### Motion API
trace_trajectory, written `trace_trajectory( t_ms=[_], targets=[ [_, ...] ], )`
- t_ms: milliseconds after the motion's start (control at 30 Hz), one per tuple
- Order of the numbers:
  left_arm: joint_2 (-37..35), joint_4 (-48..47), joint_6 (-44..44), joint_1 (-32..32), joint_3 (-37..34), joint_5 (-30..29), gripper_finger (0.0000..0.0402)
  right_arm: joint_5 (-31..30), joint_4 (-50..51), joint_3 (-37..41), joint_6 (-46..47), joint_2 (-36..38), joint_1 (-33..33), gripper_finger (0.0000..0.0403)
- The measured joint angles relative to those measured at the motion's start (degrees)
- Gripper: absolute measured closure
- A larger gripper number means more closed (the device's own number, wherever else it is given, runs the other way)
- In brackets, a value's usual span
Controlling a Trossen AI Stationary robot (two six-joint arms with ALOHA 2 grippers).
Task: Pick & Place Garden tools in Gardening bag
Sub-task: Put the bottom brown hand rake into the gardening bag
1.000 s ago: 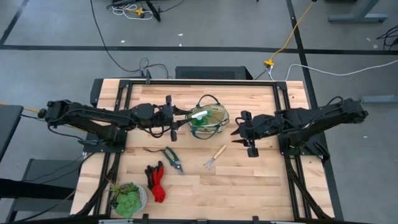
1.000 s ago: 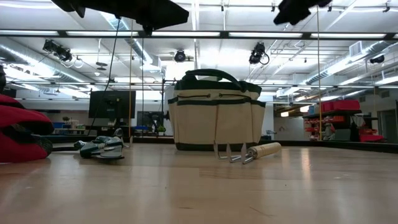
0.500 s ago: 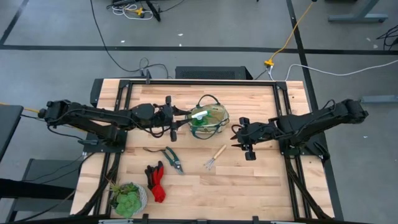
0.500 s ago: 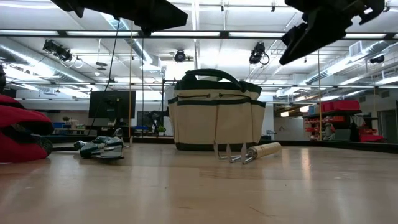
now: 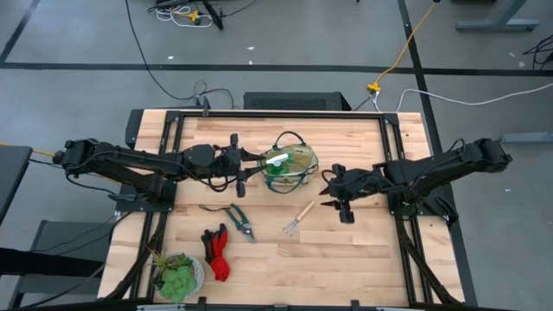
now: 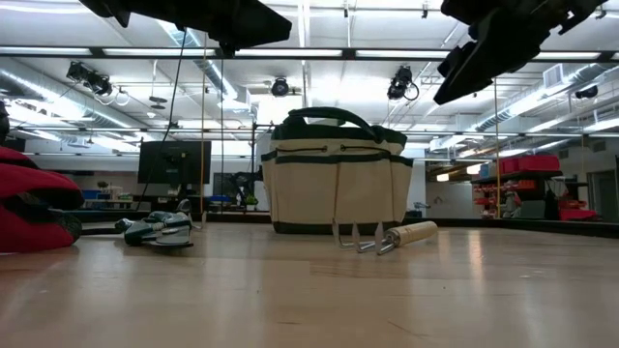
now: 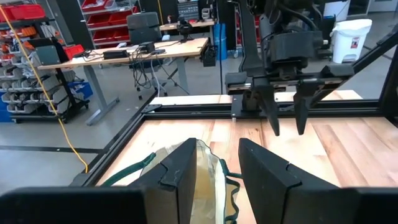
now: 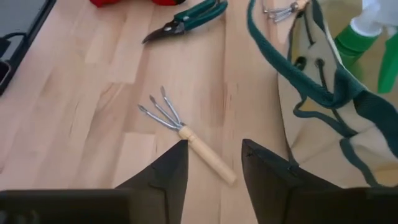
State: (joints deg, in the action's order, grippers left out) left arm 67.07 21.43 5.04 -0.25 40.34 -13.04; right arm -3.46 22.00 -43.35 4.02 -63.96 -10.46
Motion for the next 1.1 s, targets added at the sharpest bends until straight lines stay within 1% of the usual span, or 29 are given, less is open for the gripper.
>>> trace_trajectory(
  t_ms=[300, 467, 633, 867, 1100],
  targets=[
    [0.0, -0.8, 0.0, 0.0, 0.0, 0.0, 0.0275, 0.2, -0.7, 0.0, -0.1, 0.0, 2.6, 0.0171],
    [0.0, -0.9, 0.0, 0.0, 0.0, 0.0, 0.0275, 3.8, -1.6, 0.0, -1.6, 0.0, 3.9, 0.0146],
    [0.0, -0.9, 0.0, 0.0, 0.0, 0.0, 0.0275, 5.3, -3.0, 0.0, -4.0, -1.4, 5.0, 0.0138],
    [0.0, -1.0, -0.3, 0.0, 0.0, 0.0, 0.0275, 11.0, -4.2, 0.0, -9.2, -6.4, 6.8, 0.0138],
    [0.0, -1.2, -1.4, 0.0, 0.0, 0.0, 0.0275, 12.0, -5.2, 0.0, -12.4, -11.0, 8.4, 0.0137]
  ],
)
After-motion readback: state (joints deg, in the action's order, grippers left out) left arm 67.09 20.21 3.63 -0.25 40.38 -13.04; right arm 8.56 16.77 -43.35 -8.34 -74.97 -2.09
